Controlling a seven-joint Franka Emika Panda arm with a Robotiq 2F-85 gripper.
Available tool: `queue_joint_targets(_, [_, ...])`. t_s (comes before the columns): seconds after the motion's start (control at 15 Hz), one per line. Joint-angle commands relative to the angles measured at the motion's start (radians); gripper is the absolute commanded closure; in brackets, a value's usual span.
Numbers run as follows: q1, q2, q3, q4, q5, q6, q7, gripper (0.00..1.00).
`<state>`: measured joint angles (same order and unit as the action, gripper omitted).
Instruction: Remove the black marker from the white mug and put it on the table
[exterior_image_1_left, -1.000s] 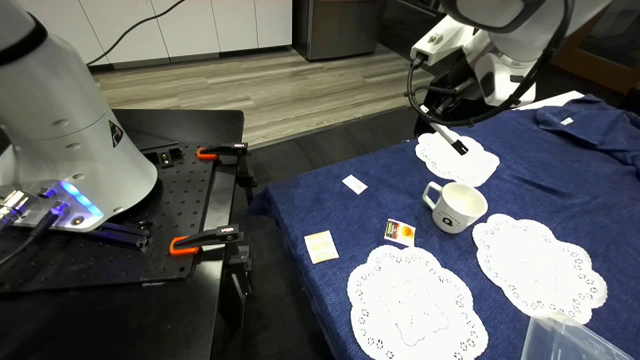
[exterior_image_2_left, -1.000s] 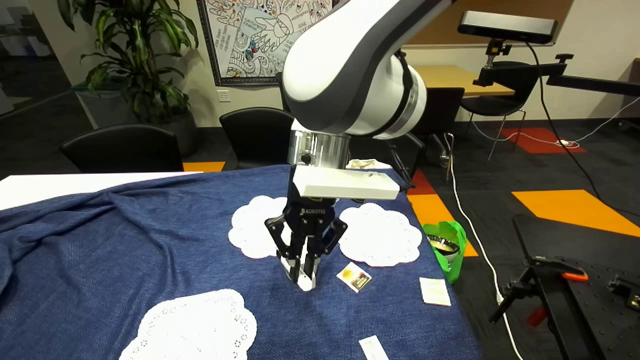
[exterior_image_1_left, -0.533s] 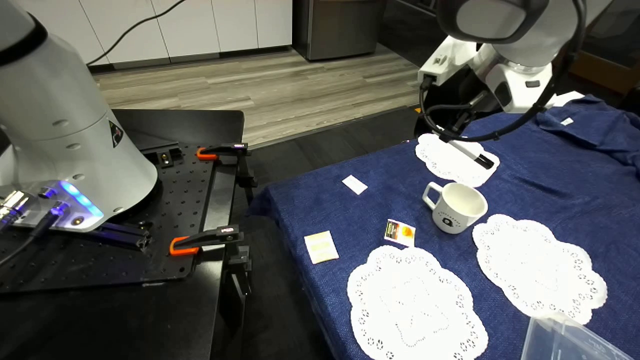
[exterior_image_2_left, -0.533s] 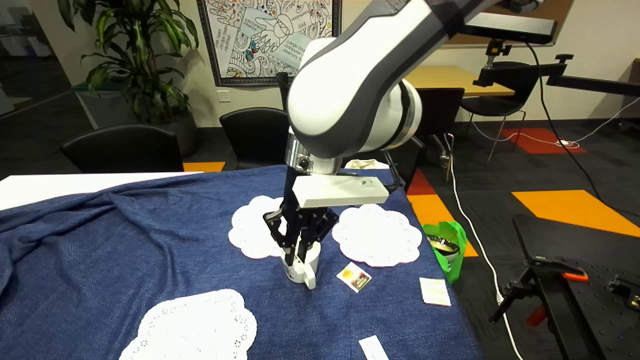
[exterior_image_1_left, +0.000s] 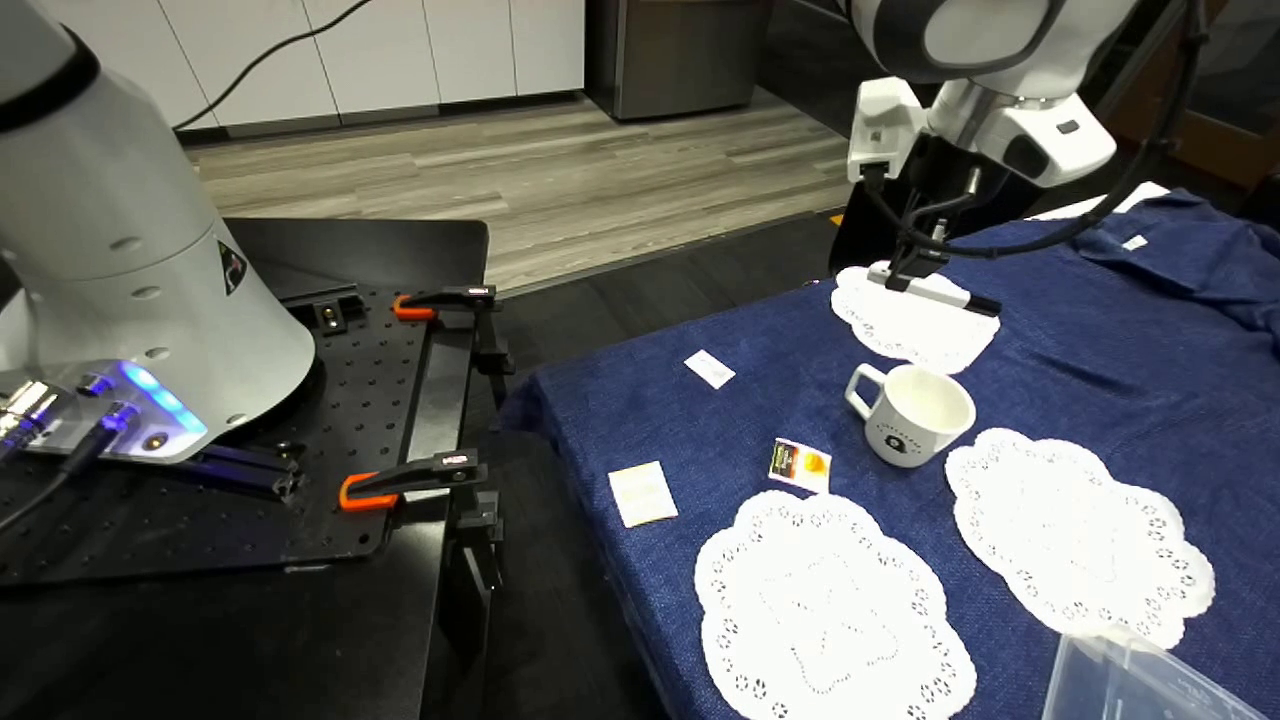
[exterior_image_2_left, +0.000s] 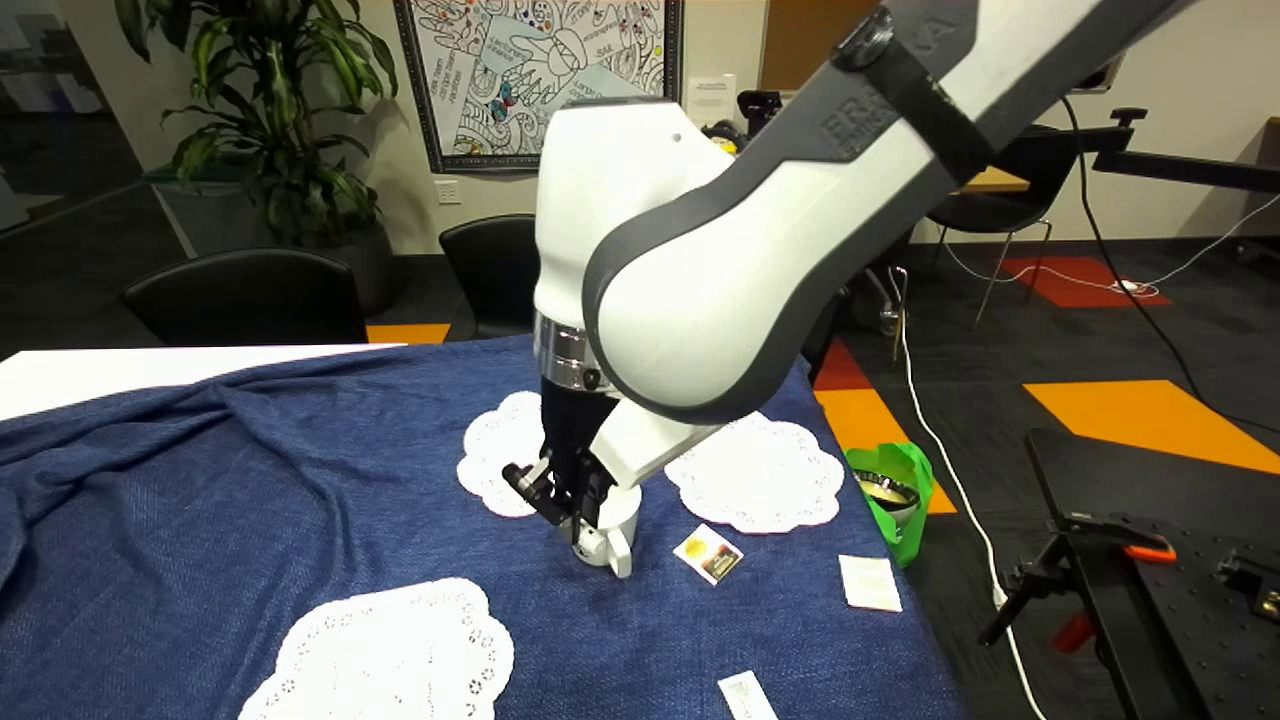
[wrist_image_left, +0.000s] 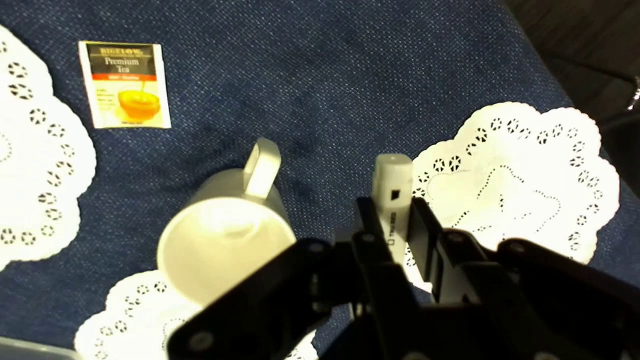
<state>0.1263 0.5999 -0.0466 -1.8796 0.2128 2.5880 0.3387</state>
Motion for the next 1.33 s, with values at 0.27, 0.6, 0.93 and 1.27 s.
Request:
queue_joint_targets(0.27, [0.009,0.068,0.065,0.065,-0.104,0.003,-0.102,0.95])
queue_joint_targets(0.6, [0.033,0.189,0.063,0.171,-0.118,-0.012,-0.100,0.95])
queue_joint_targets(0.93, [0.046,0.310,0.046,0.300,-0.122,-0.034,-0.078,0.95])
queue_joint_targets(1.27, [0.050,0.402,0.032,0.410,-0.120,-0.077,-0.063,0.95])
